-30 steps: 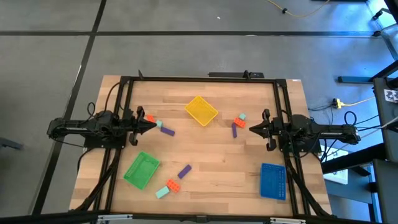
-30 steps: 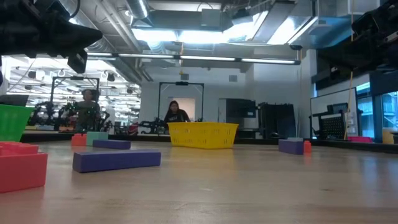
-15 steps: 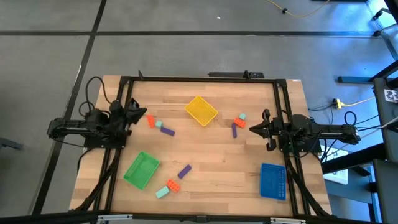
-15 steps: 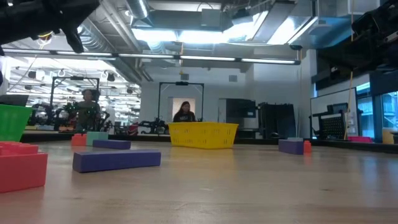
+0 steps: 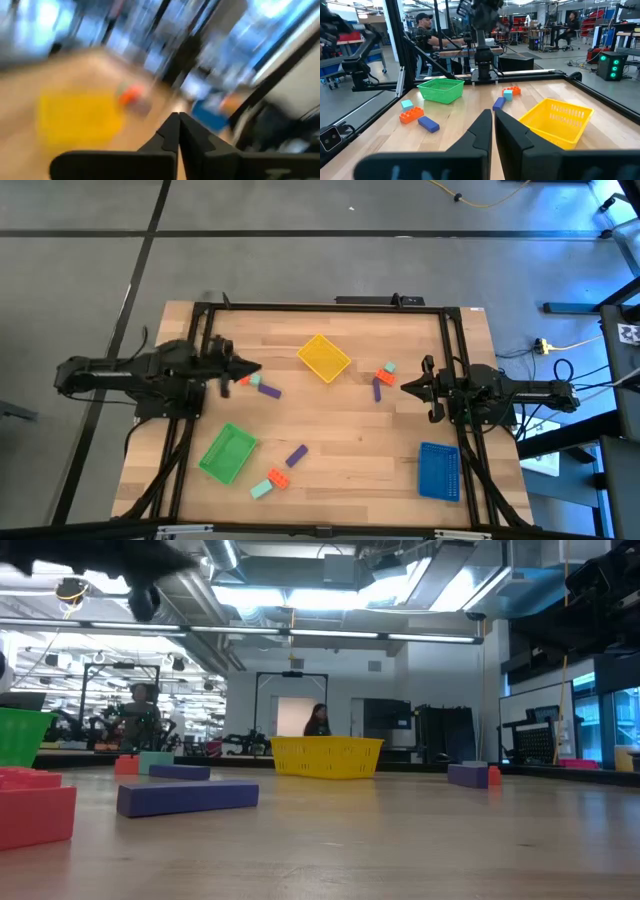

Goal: Sort & place blocks by color
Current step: Put the top left violet block into the yellow bin

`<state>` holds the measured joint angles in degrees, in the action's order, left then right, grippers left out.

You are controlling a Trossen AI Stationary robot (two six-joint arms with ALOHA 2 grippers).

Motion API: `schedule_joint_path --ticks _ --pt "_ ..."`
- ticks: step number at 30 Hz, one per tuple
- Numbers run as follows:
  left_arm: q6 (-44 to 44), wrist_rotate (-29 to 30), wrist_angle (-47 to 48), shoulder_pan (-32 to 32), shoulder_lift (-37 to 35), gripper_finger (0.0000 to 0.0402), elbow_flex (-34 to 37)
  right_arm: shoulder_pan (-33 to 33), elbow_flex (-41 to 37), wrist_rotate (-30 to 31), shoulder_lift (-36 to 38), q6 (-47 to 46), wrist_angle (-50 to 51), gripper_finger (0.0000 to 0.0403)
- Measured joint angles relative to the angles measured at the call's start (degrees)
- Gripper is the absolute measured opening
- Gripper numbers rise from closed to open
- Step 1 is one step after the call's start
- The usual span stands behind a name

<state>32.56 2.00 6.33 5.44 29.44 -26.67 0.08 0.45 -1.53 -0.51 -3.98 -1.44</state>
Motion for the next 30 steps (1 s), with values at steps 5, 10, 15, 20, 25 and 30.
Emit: schedule_joint_path --ticks 5,10,15,20,25,30 --pt "-3.42 -9.3 24.31 4.36 12.39 0.0 -13.04 0.0 0.0 0.01 0.0 -0.01 0.01 0.0025" --pt "-9.27 -10.36 24.13 4.57 19.47 0.0 -19.82 0.0 0.0 -0.01 0.0 -0.01 0.01 0.0025" --pt "-13.49 -7.23 13.38 4.86 24.78 0.0 -21.29 -0.01 0.0 0.01 0.0 -0.01 0.0 0.0025" --pt "-8.78 -3.3 10.45 5.76 28.29 0.0003 -21.32 -0.01 0.0 0.0 0.0 0.0 0.03 0.0025" --pt "-8.68 -4.16 14.51 5.02 30.66 0.0051 -21.71 -0.01 -0.01 -0.03 0.02 -0.01 0.01 0.0025" --pt "-14.12 -4.44 23.98 4.92 34.13 0.0122 -27.32 -0.01 0.0 -0.01 0.01 -0.01 0.03 0.0025"
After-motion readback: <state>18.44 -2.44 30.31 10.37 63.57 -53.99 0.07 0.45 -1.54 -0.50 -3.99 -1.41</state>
